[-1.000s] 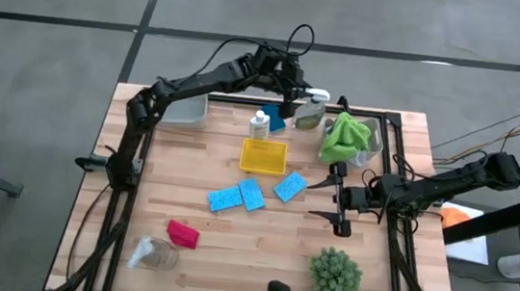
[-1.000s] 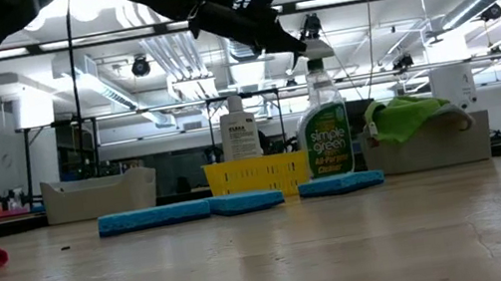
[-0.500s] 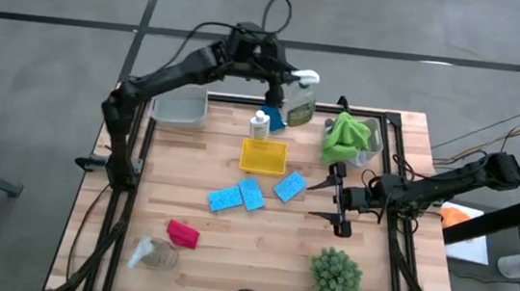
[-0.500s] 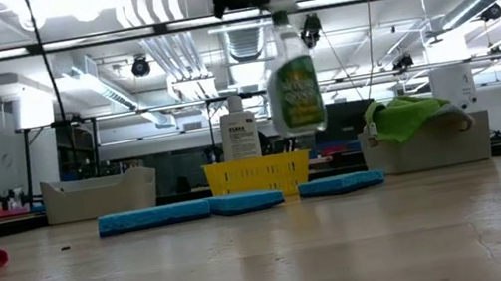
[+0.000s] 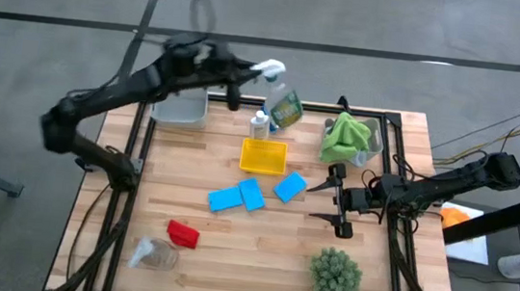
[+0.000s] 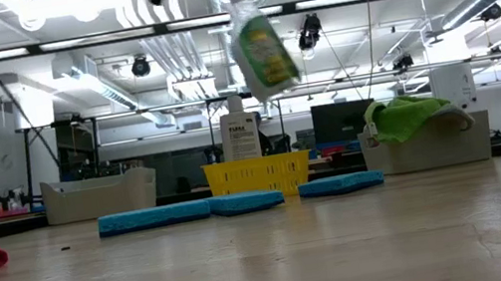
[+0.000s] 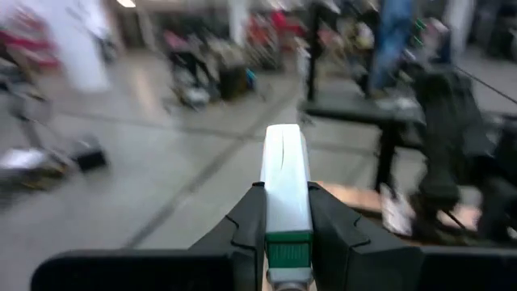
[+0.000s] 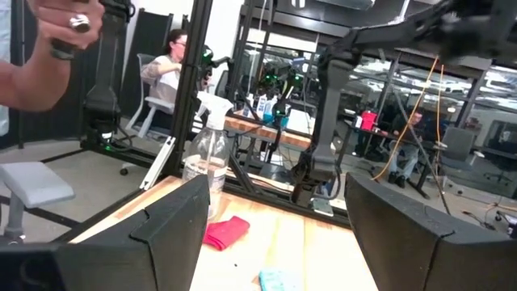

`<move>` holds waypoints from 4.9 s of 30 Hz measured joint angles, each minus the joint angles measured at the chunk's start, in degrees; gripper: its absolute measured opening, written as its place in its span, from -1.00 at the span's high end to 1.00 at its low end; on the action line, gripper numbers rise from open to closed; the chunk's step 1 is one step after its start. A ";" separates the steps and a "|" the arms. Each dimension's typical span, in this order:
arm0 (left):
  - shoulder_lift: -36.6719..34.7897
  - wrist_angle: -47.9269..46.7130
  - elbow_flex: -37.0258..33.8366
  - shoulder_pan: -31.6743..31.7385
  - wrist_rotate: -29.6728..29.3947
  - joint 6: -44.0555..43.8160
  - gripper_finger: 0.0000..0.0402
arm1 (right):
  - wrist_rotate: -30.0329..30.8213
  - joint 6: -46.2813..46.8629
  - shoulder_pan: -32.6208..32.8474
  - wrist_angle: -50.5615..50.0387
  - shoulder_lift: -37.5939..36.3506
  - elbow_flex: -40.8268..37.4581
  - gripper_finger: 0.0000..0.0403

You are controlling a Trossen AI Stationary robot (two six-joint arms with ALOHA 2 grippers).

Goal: Pick & Place Kitchen Items
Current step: Put the green spray bottle into the left gray bin, then put the transparent spray bottle into the left gray bin

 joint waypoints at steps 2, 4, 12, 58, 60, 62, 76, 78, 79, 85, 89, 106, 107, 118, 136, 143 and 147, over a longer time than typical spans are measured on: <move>-5.02 3.22 -5.07 0.02 -3.49 0.06 0.71 | -0.20 -0.02 0.00 0.00 0.00 0.00 -0.41; -9.44 4.25 -8.52 0.02 -6.67 0.10 0.71 | -0.24 -0.04 0.00 0.00 0.00 0.00 -0.41; -20.77 -2.76 -12.05 0.13 -16.61 1.40 0.71 | -0.26 -0.22 0.00 0.05 0.00 0.02 -0.41; -33.10 -30.08 -26.30 0.78 -59.42 -15.26 0.71 | -1.34 -0.17 0.02 0.02 0.00 -0.02 -0.41; -33.67 -30.10 -27.41 1.26 -59.86 -15.60 0.71 | -1.34 -0.18 0.02 0.02 0.00 -0.02 -0.41; -33.91 -30.14 -28.59 1.94 -60.14 -15.81 0.71 | -1.34 -0.20 0.02 0.02 0.00 -0.02 -0.41; -34.16 -29.24 -32.74 8.60 -56.82 -15.72 0.71 | -1.52 -0.20 0.02 0.00 0.00 -0.04 -0.41; -34.16 -29.14 -32.74 9.68 -55.78 -15.55 0.71 | -1.84 -0.20 0.02 0.00 0.00 -0.04 -0.41; -34.21 -29.12 -32.74 9.96 -55.36 -15.55 0.71 | -2.02 -0.18 0.02 0.00 0.00 -0.04 -0.41; -34.22 -29.25 -32.74 10.39 -54.91 -14.72 0.71 | -2.41 -0.09 0.02 -0.02 0.00 -0.06 -0.41; -34.20 -29.41 -32.74 10.40 -54.71 -14.65 0.71 | -2.41 -0.09 0.02 -0.02 0.00 -0.07 -0.41; -34.09 -30.23 -32.90 10.47 -54.51 -14.22 0.41 | -2.60 -0.07 0.02 -0.02 0.00 -0.07 -0.41; -34.09 -30.23 -32.92 10.47 -54.51 -14.24 0.41 | -2.62 -0.06 0.02 -0.02 0.00 -0.07 -0.41; -35.35 -30.17 -32.96 10.47 -53.97 -12.75 0.40 | -2.84 -0.04 0.02 -0.12 0.00 -0.09 -0.41; -42.45 -32.89 -32.96 10.36 -50.82 -12.73 0.40 | -2.84 -0.02 0.02 -0.41 0.00 -0.09 -0.41; -46.42 -32.90 -31.73 10.25 -40.85 -10.78 0.40 | -2.84 -0.02 0.02 -0.41 0.00 -0.09 -0.41; -48.74 -33.78 -29.96 10.25 -33.21 -10.29 0.40 | -2.84 0.14 0.02 -0.41 0.00 -0.09 -0.41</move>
